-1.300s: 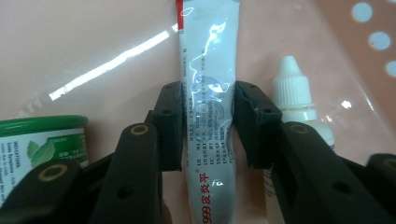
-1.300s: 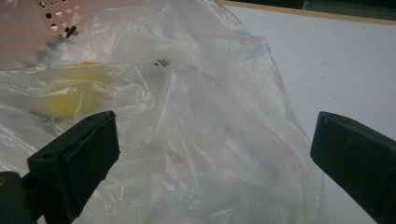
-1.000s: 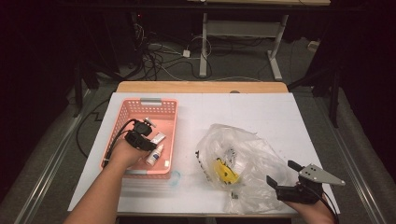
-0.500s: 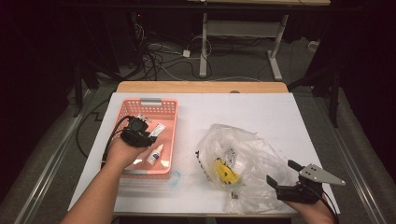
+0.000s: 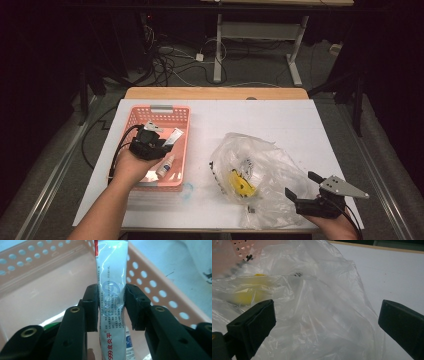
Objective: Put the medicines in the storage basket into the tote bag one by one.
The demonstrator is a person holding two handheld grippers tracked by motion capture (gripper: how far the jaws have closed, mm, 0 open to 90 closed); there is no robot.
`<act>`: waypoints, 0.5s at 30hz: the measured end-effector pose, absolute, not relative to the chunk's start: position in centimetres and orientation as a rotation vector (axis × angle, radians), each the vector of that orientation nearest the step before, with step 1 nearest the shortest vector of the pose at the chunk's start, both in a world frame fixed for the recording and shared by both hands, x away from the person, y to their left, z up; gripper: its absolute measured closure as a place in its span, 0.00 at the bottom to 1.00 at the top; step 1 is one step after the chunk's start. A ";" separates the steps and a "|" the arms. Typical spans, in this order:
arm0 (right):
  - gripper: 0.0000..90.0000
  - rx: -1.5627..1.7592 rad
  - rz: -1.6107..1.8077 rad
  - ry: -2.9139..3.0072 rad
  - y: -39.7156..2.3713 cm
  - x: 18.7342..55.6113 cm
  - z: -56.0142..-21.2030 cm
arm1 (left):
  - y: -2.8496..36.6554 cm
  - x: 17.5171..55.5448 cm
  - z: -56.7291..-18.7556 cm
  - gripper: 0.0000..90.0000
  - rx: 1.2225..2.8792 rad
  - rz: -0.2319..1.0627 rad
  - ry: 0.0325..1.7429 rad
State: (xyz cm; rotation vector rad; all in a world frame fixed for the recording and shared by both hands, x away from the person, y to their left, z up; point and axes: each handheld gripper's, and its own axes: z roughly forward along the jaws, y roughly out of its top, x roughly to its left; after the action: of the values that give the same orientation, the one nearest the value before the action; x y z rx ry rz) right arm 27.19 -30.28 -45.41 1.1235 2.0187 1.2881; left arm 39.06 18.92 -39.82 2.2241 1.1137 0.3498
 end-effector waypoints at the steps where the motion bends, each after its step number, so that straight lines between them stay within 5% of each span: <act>1: 0.02 1.126 1.287 2.019 -30.3 27.2 -45.4 | 18.8 39.0 -39.7 0.70 2.222 0.351 1.106; 15: 0.02 1.125 1.283 2.018 -30.3 27.2 -45.4 | 14.4 37.5 -36.5 0.70 2.236 0.369 0.933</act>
State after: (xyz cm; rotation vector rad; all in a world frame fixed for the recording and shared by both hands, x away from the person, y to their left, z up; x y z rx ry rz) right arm 27.20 -30.32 -45.42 1.1246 2.0179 1.2833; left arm 37.50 14.41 -36.50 2.2363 0.9335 0.3688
